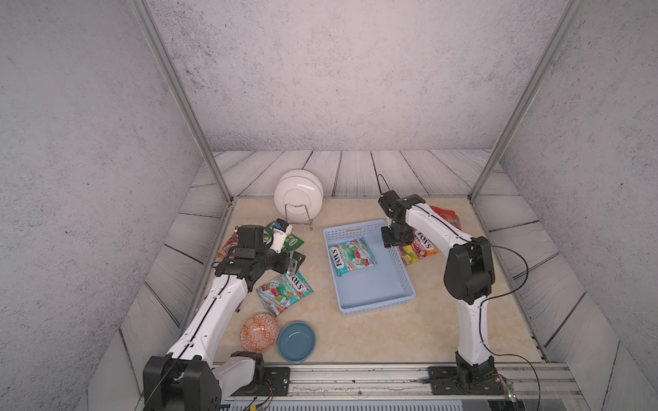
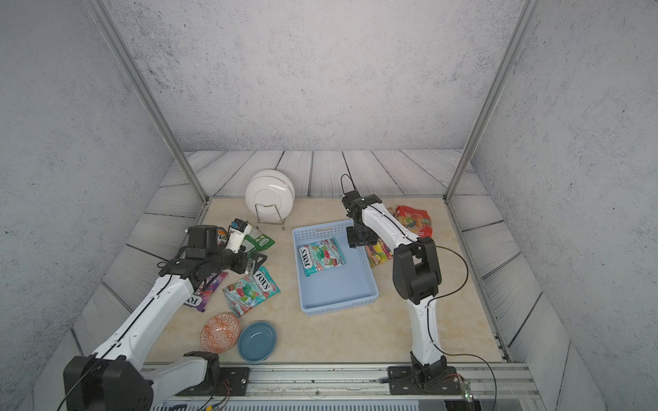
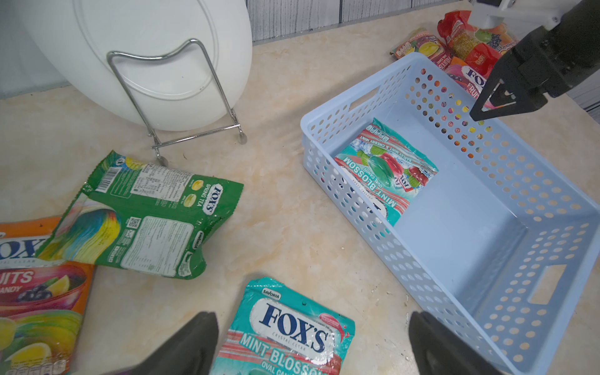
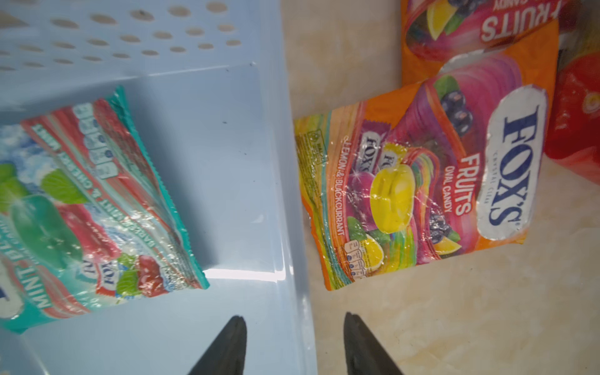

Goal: Put the candies in the basket
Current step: Move the basket to the center of the board.

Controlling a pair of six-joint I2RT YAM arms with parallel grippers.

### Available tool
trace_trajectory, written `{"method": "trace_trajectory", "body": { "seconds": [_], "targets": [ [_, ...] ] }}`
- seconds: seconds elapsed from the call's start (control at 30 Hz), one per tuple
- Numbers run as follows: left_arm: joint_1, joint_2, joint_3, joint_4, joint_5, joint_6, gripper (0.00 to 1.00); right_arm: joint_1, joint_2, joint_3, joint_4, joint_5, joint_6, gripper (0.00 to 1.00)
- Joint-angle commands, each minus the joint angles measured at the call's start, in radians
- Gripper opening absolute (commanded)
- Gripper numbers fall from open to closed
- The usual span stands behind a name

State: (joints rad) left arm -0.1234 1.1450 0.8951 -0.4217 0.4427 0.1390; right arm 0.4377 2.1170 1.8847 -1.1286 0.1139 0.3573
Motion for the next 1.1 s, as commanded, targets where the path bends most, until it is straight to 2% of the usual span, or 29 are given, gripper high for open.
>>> {"method": "trace_trajectory", "body": {
  "seconds": [0.0, 0.1, 0.3, 0.47, 0.6, 0.73, 0.83, 1.07],
  "targets": [
    [0.01, -0.01, 0.024, -0.009, 0.008, 0.012, 0.98, 0.001, -0.072, -0.024, -0.006, 0.029, -0.003, 0.51],
    [0.009, -0.017, 0.018, 0.002, 0.008, 0.007, 0.99, -0.001, -0.101, -0.089, 0.04, 0.005, 0.006, 0.45],
    [0.009, -0.013, 0.023, -0.005, 0.004, 0.005, 0.98, 0.0, -0.137, -0.168, 0.06, -0.011, 0.025, 0.17],
    [0.009, -0.006, 0.023, -0.01, 0.012, 0.01, 0.98, 0.001, -0.178, -0.224, 0.062, -0.009, 0.041, 0.08],
    [0.01, -0.013, 0.01, 0.013, 0.025, 0.006, 0.98, 0.0, -0.238, -0.317, 0.124, -0.036, 0.06, 0.08],
    [0.01, -0.003, 0.026, -0.01, 0.011, 0.004, 0.98, -0.001, -0.247, -0.329, 0.1, -0.055, 0.08, 0.07],
    [0.009, -0.013, 0.012, 0.01, 0.03, 0.006, 0.98, 0.001, -0.28, -0.382, 0.154, -0.092, 0.094, 0.08],
    [0.009, -0.014, 0.011, 0.007, 0.023, 0.01, 0.98, 0.002, -0.317, -0.353, 0.101, -0.083, 0.087, 0.31]
  ]
}}
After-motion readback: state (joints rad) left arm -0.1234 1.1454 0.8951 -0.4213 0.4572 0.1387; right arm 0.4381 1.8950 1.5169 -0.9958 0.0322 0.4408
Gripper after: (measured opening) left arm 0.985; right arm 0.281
